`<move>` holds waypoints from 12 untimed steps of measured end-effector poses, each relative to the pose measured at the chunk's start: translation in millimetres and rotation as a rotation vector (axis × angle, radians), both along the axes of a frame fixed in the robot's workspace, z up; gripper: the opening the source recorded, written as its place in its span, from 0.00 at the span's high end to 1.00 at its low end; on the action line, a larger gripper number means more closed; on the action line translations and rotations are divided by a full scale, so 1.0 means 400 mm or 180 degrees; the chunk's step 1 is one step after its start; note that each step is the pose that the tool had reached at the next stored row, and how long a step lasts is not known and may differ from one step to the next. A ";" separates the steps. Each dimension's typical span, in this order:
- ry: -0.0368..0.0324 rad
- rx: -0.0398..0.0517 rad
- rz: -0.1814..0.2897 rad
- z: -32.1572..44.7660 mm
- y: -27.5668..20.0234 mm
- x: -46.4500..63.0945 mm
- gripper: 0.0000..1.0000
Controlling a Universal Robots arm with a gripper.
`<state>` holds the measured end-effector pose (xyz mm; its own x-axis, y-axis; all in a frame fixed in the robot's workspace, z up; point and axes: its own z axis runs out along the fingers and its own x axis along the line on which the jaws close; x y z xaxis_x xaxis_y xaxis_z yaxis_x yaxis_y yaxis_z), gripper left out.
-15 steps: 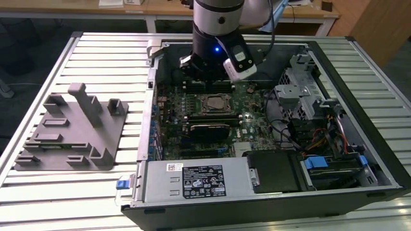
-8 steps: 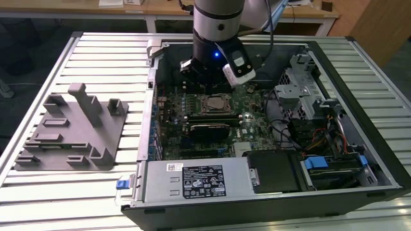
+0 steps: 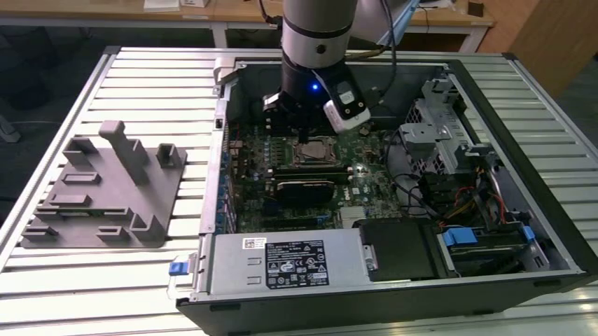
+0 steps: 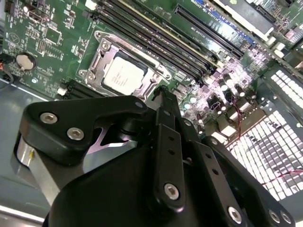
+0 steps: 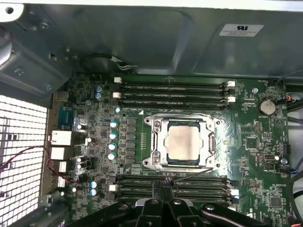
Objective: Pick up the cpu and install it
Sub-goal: 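Install the second cpu locking lever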
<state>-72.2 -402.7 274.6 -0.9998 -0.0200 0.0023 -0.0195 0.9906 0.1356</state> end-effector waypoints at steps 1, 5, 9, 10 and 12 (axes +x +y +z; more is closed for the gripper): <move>0.0000 -0.0004 -0.0011 -0.002 0.000 0.001 0.89; 0.0000 -0.0011 -0.0053 -0.013 0.000 0.007 0.89; 0.0000 -0.0011 -0.0066 -0.025 0.000 0.011 0.89; 0.0000 -0.0011 -0.0066 -0.029 0.000 0.011 0.89; 0.0000 -0.0011 -0.0067 -0.037 0.000 0.013 0.89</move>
<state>-67.1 -402.7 260.0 -1.0000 0.0009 0.0024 0.0012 0.9912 0.1322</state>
